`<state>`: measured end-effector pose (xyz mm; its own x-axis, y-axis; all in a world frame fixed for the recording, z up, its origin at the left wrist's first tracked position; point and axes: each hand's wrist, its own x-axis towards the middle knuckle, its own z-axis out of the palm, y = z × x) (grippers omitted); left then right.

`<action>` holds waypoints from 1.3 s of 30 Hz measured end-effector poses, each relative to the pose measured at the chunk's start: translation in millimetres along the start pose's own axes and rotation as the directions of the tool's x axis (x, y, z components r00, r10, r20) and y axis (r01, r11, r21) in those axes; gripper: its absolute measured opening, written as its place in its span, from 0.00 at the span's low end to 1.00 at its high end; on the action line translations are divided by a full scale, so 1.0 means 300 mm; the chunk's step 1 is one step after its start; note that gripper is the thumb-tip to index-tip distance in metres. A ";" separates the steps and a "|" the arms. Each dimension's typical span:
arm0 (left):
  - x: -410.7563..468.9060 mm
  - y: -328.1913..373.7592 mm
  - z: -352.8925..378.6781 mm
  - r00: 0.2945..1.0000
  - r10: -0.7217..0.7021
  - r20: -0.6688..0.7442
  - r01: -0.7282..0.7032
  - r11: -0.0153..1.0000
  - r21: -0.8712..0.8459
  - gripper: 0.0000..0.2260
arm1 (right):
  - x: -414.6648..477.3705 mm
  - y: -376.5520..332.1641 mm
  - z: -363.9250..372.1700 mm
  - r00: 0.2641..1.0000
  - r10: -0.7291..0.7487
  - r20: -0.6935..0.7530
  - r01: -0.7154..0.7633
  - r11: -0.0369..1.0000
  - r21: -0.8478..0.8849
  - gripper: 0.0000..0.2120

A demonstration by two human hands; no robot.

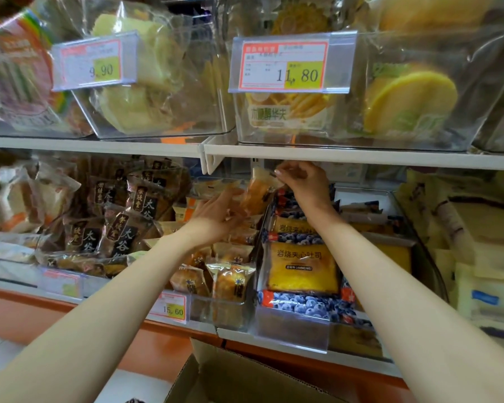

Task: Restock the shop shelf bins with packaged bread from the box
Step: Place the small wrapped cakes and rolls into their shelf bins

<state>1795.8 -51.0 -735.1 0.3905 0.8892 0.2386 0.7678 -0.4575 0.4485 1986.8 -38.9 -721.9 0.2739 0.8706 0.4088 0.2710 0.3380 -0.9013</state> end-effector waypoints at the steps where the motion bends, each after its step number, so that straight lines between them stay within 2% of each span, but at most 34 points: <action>1: 0.001 0.001 -0.001 1.000 0.004 -0.014 -0.004 1.000 -0.029 0.28 | 0.001 0.002 0.010 1.000 -0.007 0.005 0.007 1.000 0.002 0.05; 3: 0.006 0.001 -0.002 1.000 0.007 -0.025 -0.009 0.997 -0.079 0.35 | 0.003 0.005 0.023 1.000 -0.014 0.012 0.014 1.000 -0.017 0.06; 5: 0.017 0.004 0.000 0.999 0.009 -0.036 -0.010 0.999 -0.045 0.38 | 0.007 0.005 0.028 1.000 -0.015 0.024 0.016 1.000 -0.016 0.07; 9: 0.048 0.019 0.012 0.969 0.121 -0.216 -0.065 0.966 0.249 0.35 | 0.004 0.011 0.023 0.998 0.012 0.065 -0.012 1.000 -0.001 0.07; 11: 0.061 0.025 0.010 0.952 0.192 -0.237 -0.103 0.935 0.340 0.33 | 0.003 0.010 0.019 0.995 0.020 0.101 -0.021 1.000 0.012 0.08; 17: 0.082 0.011 0.008 0.949 0.224 -0.220 -0.119 0.905 0.408 0.30 | -0.008 -0.002 0.008 0.967 0.078 0.244 -0.107 0.988 0.109 0.13; 19: 0.084 0.013 0.006 0.960 0.204 -0.194 -0.114 0.910 0.398 0.31 | -0.007 -0.005 0.008 0.954 0.079 0.289 -0.113 0.989 0.100 0.17; 22: 0.083 0.033 -0.017 0.977 0.166 -0.131 -0.102 0.912 0.397 0.28 | -0.006 0.002 0.010 0.948 0.090 0.306 -0.113 0.992 0.060 0.17; 27: 0.099 0.043 -0.052 0.989 0.149 -0.007 -0.135 0.913 0.385 0.26 | -0.012 0.021 -0.005 0.962 0.129 0.242 -0.140 0.990 0.029 0.16; 31: 0.093 0.015 -0.043 0.988 0.147 0.052 -0.156 0.946 0.286 0.28 | -0.010 0.029 -0.010 0.968 0.131 0.213 -0.130 0.991 -0.020 0.15; 39: 0.096 0.007 -0.001 0.980 0.066 0.187 -0.152 0.859 0.489 0.20 | -0.015 0.036 -0.012 0.963 0.121 0.242 -0.112 0.993 -0.048 0.14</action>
<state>1808.4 -26.3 -727.1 0.5287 0.8426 0.1020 0.8488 -0.5238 -0.0726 1991.9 -40.6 -733.1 0.0729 0.9654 0.2502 0.2822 0.2206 -0.9336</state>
